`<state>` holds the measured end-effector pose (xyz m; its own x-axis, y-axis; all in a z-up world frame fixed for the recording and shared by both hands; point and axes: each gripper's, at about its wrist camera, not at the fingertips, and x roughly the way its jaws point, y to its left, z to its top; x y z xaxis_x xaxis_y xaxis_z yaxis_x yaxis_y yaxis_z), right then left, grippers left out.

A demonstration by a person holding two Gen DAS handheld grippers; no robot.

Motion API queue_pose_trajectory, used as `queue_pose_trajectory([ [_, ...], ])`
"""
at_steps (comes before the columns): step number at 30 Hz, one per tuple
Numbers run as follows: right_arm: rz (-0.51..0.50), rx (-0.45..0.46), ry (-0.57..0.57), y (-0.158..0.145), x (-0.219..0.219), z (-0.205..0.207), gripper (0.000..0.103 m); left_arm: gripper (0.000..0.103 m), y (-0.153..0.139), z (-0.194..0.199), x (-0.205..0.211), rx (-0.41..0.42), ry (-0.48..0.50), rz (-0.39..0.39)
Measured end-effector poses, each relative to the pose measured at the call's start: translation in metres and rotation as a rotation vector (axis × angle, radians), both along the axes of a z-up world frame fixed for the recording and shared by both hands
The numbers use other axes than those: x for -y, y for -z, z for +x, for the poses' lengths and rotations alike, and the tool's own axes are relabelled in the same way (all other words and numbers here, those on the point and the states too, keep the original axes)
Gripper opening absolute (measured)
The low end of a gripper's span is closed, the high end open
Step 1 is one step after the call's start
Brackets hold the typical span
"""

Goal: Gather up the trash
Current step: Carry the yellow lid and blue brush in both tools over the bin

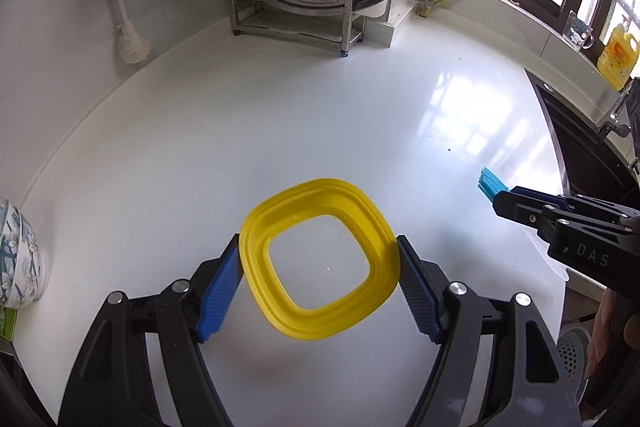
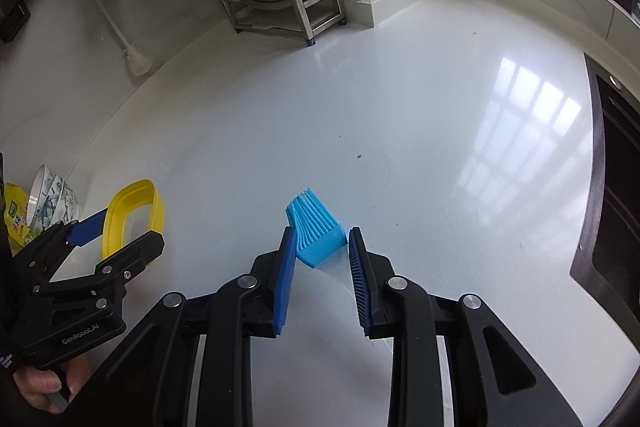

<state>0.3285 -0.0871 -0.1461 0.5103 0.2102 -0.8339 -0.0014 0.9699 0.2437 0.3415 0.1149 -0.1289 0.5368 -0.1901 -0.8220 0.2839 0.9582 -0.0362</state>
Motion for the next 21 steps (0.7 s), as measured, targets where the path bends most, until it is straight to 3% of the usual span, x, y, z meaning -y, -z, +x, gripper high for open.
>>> queue_pose_trajectory([
  [12, 0.032, 0.002, 0.048, -0.012, 0.042, -0.108, 0.026, 0.072, -0.033, -0.082, 0.037, 0.017, 0.064, 0.002],
  [21, 0.073, -0.022, 0.139, -0.005, 0.103, -0.213, 0.026, 0.072, -0.039, -0.164, 0.097, 0.005, 0.181, 0.001],
])
